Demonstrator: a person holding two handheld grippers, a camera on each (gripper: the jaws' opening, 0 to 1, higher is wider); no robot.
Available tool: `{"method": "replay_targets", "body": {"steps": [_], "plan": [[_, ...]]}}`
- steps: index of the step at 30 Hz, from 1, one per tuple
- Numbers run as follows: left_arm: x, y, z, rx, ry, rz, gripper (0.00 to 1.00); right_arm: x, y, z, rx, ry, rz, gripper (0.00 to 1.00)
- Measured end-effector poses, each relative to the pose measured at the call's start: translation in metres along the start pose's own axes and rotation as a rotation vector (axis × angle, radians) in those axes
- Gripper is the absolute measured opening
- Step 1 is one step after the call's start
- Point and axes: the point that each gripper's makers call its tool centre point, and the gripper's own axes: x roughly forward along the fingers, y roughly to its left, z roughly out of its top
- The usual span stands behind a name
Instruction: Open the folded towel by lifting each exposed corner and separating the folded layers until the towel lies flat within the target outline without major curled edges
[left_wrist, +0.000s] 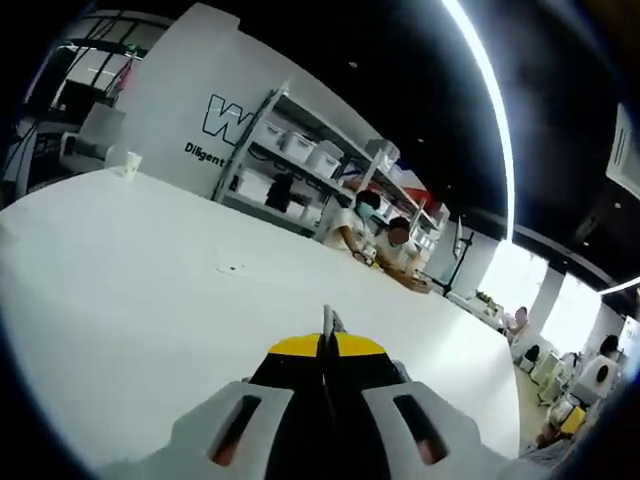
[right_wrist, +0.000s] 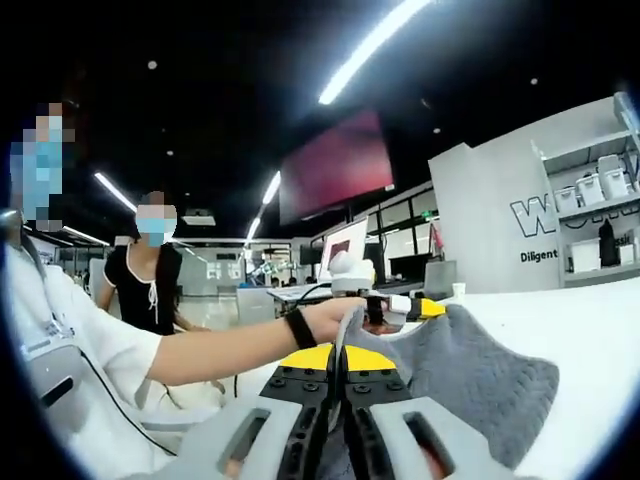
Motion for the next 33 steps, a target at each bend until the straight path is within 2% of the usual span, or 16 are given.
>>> {"method": "replay_targets", "body": {"steps": [4,18,25,33], "plan": [[-0.003,-0.004,0.002,0.013,-0.017,0.003,0.0,-0.004,0.0,0.003,-0.004,-0.008,-0.004,0.0],[-0.008,0.001,0.026,0.025,-0.101,0.048,0.0,-0.012,-0.007,0.012,-0.04,-0.02,-0.039,0.0],[-0.023,-0.008,0.024,0.05,-0.137,0.074,0.0,-0.015,-0.014,0.015,-0.057,-0.025,-0.064,0.0],[-0.019,-0.009,0.029,0.042,-0.147,0.063,0.0,-0.02,-0.014,0.016,-0.066,-0.029,-0.079,0.0]]}}
